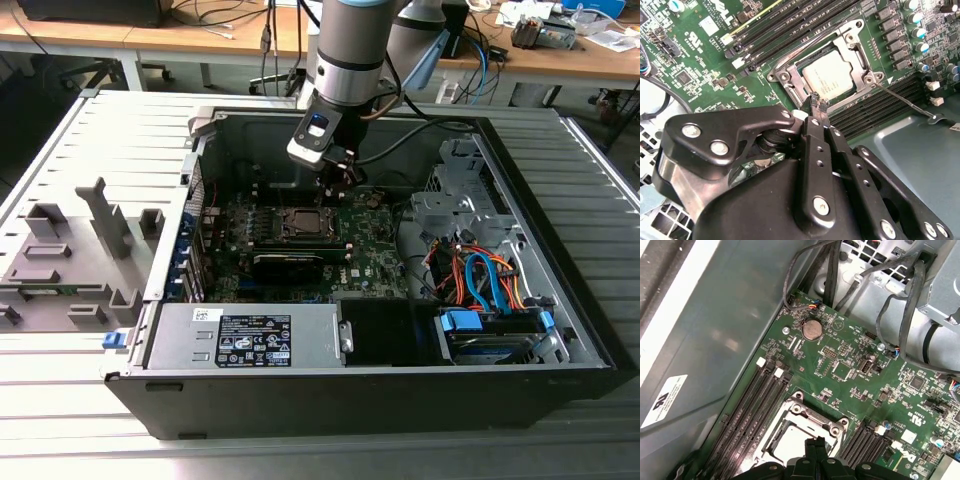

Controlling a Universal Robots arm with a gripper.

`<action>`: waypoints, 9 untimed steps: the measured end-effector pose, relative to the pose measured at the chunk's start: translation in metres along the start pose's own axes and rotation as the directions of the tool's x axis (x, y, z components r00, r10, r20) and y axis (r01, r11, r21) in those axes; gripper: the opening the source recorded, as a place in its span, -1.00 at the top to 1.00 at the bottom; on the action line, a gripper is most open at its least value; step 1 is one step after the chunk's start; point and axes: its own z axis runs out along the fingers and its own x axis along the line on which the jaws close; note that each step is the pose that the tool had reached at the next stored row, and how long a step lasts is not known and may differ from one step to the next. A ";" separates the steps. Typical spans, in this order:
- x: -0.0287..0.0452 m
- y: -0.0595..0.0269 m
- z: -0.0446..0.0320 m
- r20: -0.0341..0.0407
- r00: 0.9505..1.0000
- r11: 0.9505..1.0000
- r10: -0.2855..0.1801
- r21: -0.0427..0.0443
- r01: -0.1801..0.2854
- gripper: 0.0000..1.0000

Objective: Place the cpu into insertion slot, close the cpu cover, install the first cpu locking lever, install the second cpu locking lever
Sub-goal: 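Install the first cpu locking lever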

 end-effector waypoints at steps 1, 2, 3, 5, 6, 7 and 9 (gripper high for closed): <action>0.0000 0.0000 0.0000 0.000 1.000 1.000 -0.002 0.000 0.002 0.79; 0.0000 0.0000 0.0000 0.000 1.000 1.000 -0.005 0.000 0.005 0.79; 0.0000 0.0000 0.0000 0.000 1.000 1.000 -0.007 0.000 0.007 0.79; 0.0000 0.0000 0.0000 0.001 1.000 1.000 -0.011 0.000 0.011 0.79; 0.0000 0.0000 0.0000 0.001 1.000 1.000 -0.012 0.000 0.012 0.79; 0.0000 0.0000 0.0000 0.001 1.000 1.000 -0.016 0.000 0.016 0.79; 0.0000 0.0000 0.0000 0.002 0.999 0.999 -0.048 0.001 0.048 0.79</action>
